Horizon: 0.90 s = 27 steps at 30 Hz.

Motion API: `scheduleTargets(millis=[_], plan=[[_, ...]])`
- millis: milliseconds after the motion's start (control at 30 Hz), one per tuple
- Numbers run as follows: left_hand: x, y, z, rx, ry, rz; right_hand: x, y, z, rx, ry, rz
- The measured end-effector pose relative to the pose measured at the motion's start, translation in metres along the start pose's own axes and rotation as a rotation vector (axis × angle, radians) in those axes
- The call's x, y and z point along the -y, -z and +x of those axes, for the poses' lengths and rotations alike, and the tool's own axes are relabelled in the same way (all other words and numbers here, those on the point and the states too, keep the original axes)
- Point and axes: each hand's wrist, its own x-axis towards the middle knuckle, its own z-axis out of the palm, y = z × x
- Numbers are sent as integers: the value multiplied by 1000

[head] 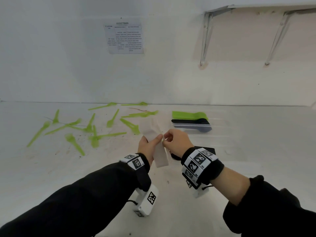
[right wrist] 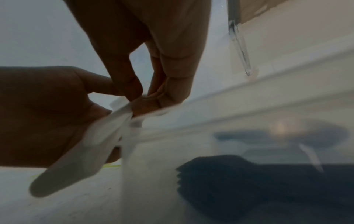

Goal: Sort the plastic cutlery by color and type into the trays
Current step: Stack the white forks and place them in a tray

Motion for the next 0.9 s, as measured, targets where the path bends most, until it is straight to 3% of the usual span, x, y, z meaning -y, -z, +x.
scheduleTargets(millis=[233, 367, 567, 800, 900], plan=[[0, -17, 3, 38, -9, 34, -7, 14, 0, 32, 60, -85], [-6, -23, 1, 65, 18, -2, -8, 24, 1, 53, 9, 86], [-10, -35, -2, 90, 40, -20, -9, 34, 4, 10, -31, 83], [-5, -41, -2, 94, -15, 63, -9, 43, -4, -15, 48, -90], [-2, -43, -2, 60, -20, 64, -12, 46, -6, -89, 49, -64]])
